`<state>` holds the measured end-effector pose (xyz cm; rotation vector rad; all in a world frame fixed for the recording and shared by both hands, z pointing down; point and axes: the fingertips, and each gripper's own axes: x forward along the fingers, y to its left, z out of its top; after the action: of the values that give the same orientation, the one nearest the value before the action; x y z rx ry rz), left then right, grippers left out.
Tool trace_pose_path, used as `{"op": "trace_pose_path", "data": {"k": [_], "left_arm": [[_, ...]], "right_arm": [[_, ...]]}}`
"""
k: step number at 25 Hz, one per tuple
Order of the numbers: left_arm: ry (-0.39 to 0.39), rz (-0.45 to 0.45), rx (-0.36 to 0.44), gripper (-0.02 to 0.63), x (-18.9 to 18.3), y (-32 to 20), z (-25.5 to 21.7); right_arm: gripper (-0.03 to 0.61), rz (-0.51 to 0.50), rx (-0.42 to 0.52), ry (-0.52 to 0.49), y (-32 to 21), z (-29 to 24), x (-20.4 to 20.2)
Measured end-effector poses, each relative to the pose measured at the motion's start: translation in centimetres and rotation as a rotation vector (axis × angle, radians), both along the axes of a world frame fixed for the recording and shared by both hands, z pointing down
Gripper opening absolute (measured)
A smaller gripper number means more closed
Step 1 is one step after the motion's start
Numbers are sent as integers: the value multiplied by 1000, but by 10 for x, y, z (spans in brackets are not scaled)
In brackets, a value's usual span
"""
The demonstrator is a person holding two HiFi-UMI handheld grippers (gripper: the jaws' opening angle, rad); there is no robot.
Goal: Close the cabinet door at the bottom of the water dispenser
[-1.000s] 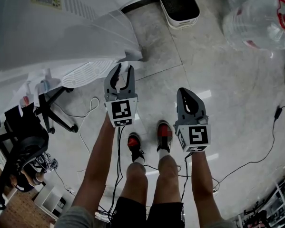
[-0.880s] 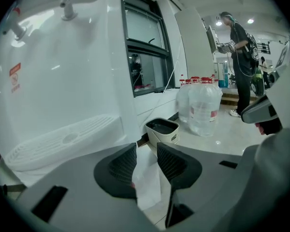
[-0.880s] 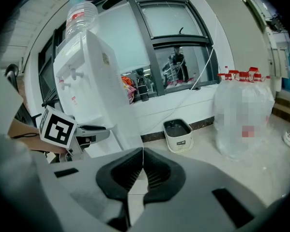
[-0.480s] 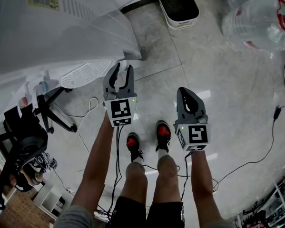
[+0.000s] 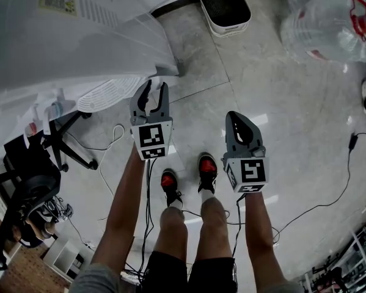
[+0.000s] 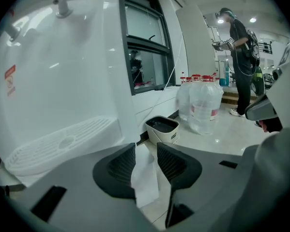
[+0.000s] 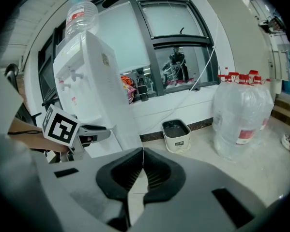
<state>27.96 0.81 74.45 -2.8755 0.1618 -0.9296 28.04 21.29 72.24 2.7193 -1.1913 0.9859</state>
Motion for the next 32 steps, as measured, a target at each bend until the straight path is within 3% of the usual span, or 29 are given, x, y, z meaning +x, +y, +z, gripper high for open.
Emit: {"op": "trace_pose_path", "data": {"k": [5,12,23,32], "left_arm": [[-22,1,-4,150,-9,7,-13],[-12,-51,-48,150,-29,13,-74],[134,-117,-51,150,-49,6,-240],[211,-178,-47,149,-108,-10,-379]], "right_arm": [[20,-5,0,6,1,-19,-2],[20,-39,7,26,-9,-78,-5],[20,-160,82,157,-59,-236,-16],[20,-247,135,242,-91,-375,-53]]}}
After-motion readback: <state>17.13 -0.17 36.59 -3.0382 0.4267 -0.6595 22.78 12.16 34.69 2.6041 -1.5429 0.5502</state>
